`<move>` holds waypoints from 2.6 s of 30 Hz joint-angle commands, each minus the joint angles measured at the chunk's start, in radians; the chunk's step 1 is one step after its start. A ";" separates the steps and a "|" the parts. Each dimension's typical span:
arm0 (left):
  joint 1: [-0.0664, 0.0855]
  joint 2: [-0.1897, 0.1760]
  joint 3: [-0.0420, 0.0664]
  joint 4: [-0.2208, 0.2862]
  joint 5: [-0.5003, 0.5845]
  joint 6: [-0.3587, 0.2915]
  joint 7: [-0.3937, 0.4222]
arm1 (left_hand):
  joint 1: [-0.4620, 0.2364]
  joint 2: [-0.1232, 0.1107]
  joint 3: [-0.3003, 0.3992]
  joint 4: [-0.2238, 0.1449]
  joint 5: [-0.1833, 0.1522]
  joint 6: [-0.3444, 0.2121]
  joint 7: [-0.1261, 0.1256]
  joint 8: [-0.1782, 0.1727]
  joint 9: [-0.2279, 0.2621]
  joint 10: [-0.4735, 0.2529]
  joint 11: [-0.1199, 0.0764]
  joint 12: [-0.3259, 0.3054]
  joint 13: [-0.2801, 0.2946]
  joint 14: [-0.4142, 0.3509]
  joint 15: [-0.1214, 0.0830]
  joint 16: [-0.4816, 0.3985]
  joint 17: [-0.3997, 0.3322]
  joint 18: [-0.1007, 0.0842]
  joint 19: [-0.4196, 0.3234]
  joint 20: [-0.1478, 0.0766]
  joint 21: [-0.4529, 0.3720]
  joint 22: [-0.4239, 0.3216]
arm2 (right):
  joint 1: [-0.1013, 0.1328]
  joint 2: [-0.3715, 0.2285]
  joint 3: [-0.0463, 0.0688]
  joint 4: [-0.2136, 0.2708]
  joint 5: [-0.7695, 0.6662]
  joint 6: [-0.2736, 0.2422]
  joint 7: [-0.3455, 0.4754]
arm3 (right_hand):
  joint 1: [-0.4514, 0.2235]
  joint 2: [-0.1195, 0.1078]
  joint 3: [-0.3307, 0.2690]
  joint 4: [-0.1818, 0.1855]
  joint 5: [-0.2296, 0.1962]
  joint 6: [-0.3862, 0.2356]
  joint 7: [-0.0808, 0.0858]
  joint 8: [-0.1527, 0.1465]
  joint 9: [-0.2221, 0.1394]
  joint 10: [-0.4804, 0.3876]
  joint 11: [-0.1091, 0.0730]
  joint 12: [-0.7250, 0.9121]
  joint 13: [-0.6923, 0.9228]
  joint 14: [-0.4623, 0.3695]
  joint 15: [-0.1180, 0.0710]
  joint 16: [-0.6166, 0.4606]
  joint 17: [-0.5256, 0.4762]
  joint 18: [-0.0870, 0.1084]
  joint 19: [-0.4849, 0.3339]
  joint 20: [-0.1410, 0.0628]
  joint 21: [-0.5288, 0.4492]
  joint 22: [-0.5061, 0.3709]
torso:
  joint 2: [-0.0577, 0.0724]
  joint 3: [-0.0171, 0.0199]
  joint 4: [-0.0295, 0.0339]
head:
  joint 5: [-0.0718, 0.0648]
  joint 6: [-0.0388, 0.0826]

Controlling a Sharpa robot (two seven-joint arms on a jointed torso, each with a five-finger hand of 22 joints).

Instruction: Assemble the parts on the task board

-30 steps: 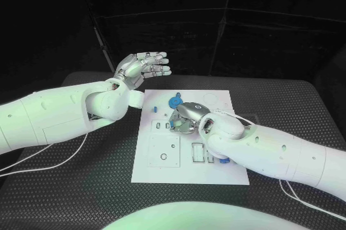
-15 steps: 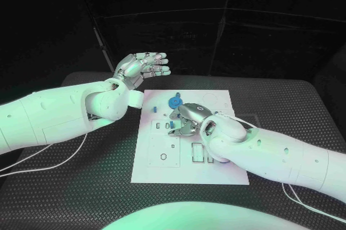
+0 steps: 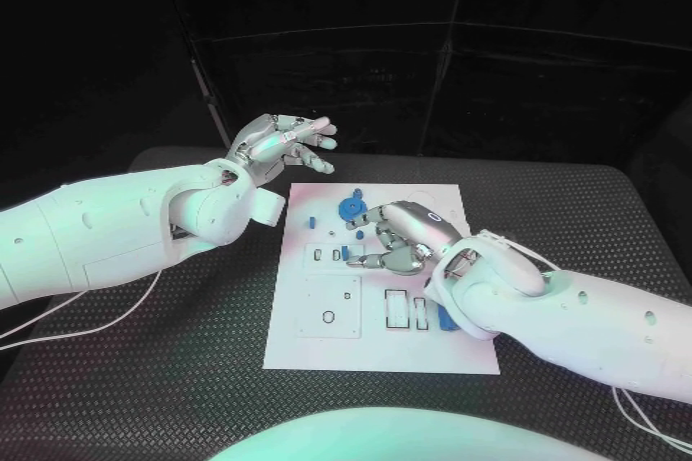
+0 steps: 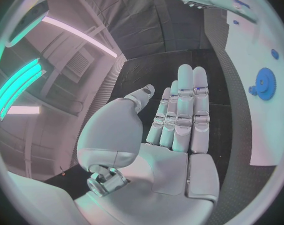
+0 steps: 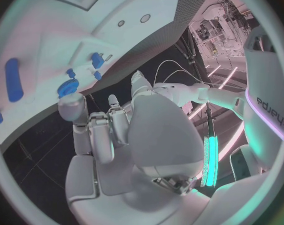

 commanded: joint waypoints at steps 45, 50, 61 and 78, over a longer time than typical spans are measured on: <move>0.077 0.201 -0.110 -0.056 -0.914 0.341 -0.952 | -0.016 0.097 -0.465 0.260 -0.031 -0.104 -0.100 0.461 0.350 0.076 -0.099 0.975 0.910 0.132 -0.085 1.180 1.334 -0.092 0.206 -0.087 0.883 1.018 | 0.108 -0.192 0.097 -0.003 0.476 0.030 0.074 | -0.001 0.041 -0.021 -0.018 0.087 0.063 -0.020 0.033 0.000 -0.008 -0.020 -0.009 0.054 0.082 -0.016 -0.023 0.180 -0.009 -0.022 -0.014 -0.019 -0.041 | -0.040 0.0138 0.0080 | 0.010 -0.022; 0.077 0.219 -0.110 -0.069 -0.914 0.344 -0.953 | -0.016 0.097 -0.466 0.260 -0.031 -0.104 -0.100 0.461 0.351 0.075 -0.099 0.974 0.909 0.132 -0.085 1.180 1.334 -0.092 0.207 -0.087 0.884 1.018 | 0.108 -0.189 0.097 -0.003 0.469 0.032 0.070 | -0.001 0.041 -0.022 -0.019 0.091 0.063 -0.021 0.033 0.000 -0.008 -0.020 -0.009 0.054 0.082 -0.016 -0.023 0.179 -0.009 -0.022 -0.014 -0.019 -0.041 | -0.039 0.0121 0.0074 | 0.010 -0.024; 0.078 0.259 -0.110 -0.101 -0.928 0.360 -0.956 | -0.013 0.103 -0.470 0.257 -0.028 -0.111 -0.100 0.464 0.357 0.080 -0.099 0.984 0.922 0.132 -0.085 1.180 1.334 -0.097 0.218 -0.087 0.897 1.045 | 0.108 -0.179 0.097 -0.010 0.466 0.039 0.063 | -0.001 0.042 -0.023 -0.019 0.097 0.064 -0.021 0.034 0.000 -0.008 -0.020 -0.009 0.053 0.082 -0.016 -0.023 0.179 -0.009 -0.023 -0.014 -0.021 -0.043 | -0.040 0.0128 0.0080 | 0.011 -0.027; 0.078 0.284 -0.110 -0.121 -0.945 0.402 -0.962 | 0.004 0.110 -0.476 0.249 -0.019 -0.119 -0.099 0.470 0.369 0.079 -0.099 0.987 0.925 0.132 -0.085 1.180 1.334 -0.100 0.225 -0.087 0.905 1.061 | 0.108 -0.171 0.096 -0.019 0.462 0.055 0.053 | -0.003 0.044 -0.024 -0.018 0.101 0.063 -0.021 0.033 -0.001 -0.009 -0.021 -0.010 0.052 0.081 -0.016 -0.025 0.174 -0.008 -0.026 -0.014 -0.024 -0.050 | -0.040 0.0131 0.0082 | 0.010 -0.035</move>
